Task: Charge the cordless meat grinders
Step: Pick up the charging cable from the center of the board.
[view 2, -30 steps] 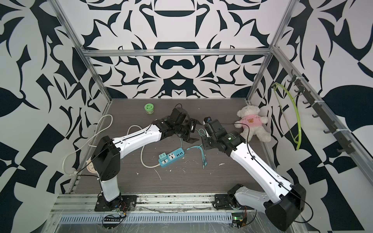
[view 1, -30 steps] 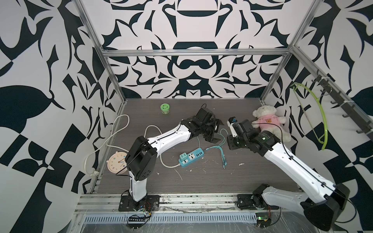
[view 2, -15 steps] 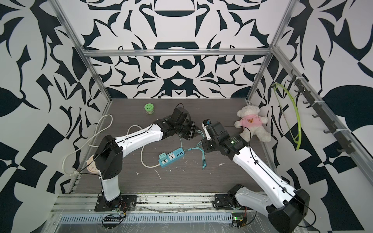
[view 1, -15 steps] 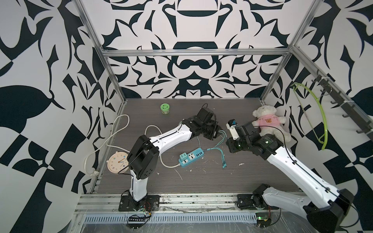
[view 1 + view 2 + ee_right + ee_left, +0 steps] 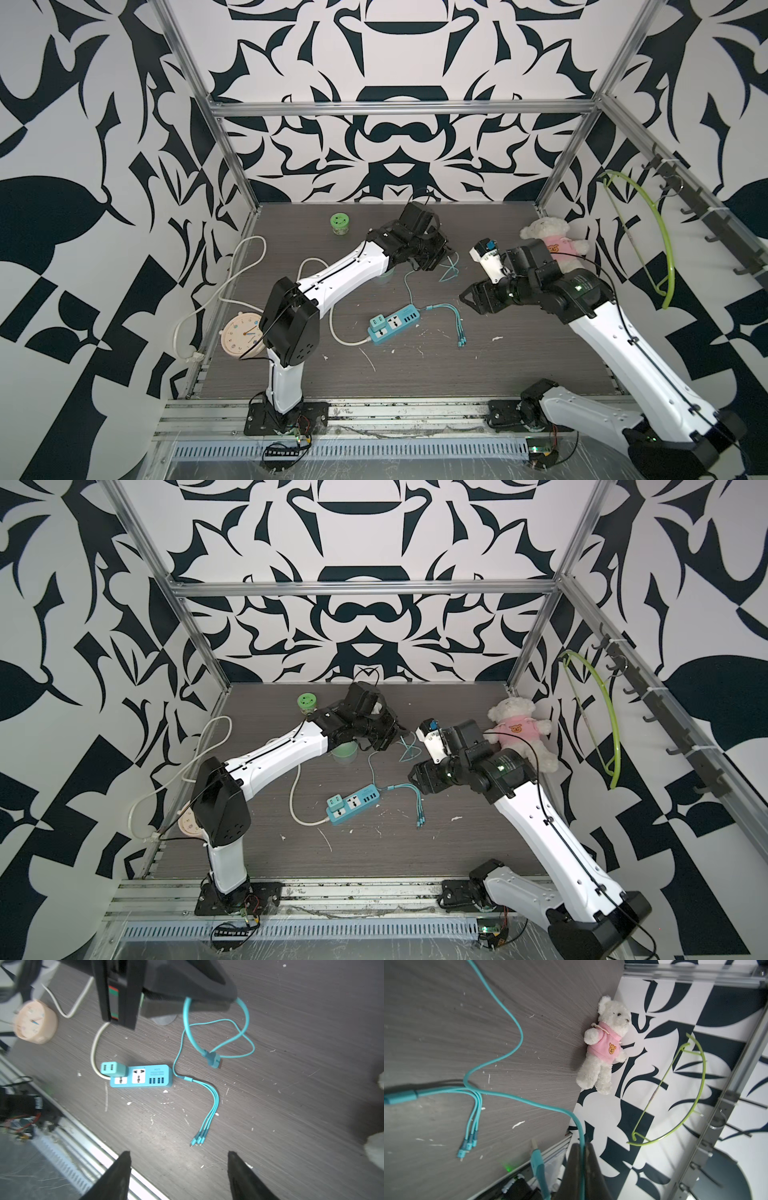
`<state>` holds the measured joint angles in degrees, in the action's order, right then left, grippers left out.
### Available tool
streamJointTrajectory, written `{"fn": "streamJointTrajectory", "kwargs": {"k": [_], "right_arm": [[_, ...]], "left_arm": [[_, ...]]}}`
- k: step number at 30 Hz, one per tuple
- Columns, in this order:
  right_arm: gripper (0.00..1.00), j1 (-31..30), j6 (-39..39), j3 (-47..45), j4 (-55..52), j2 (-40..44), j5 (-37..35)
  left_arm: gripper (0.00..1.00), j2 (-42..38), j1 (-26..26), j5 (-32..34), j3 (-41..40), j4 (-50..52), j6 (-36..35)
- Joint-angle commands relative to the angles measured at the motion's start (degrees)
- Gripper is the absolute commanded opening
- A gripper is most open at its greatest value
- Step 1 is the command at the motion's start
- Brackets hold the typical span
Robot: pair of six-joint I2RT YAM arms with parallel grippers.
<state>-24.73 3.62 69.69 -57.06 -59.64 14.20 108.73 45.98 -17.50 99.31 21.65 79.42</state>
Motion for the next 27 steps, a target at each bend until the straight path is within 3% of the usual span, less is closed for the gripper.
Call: {"fn": "streamJointTrajectory", "kwargs": {"k": [1,10,15,23,27], "right_arm": [[0.71,3.2,-2.5,1.8,-2.2,0.6,8.2],[0.62,4.9,-1.0,2.5,2.7,-4.7,13.5],[0.6,3.7,-1.0,2.3,7.0,-6.6,6.1],[0.58,-7.2,2.7,-1.8,15.8,-10.4,-11.2],[0.54,-9.7,4.4,-2.6,18.0,-12.2,-18.7]], "left_arm": [[0.0,-0.3,-0.3,-1.6,2.6,7.3,-11.6],[0.0,-0.8,-0.5,-5.6,2.0,8.1,-12.8],[0.0,-0.4,-0.5,-4.4,3.1,10.2,-10.1],[0.0,-0.1,-0.5,-3.0,1.8,8.5,-1.3],[0.0,-1.0,-0.4,-1.8,-0.5,6.9,2.1]]}}
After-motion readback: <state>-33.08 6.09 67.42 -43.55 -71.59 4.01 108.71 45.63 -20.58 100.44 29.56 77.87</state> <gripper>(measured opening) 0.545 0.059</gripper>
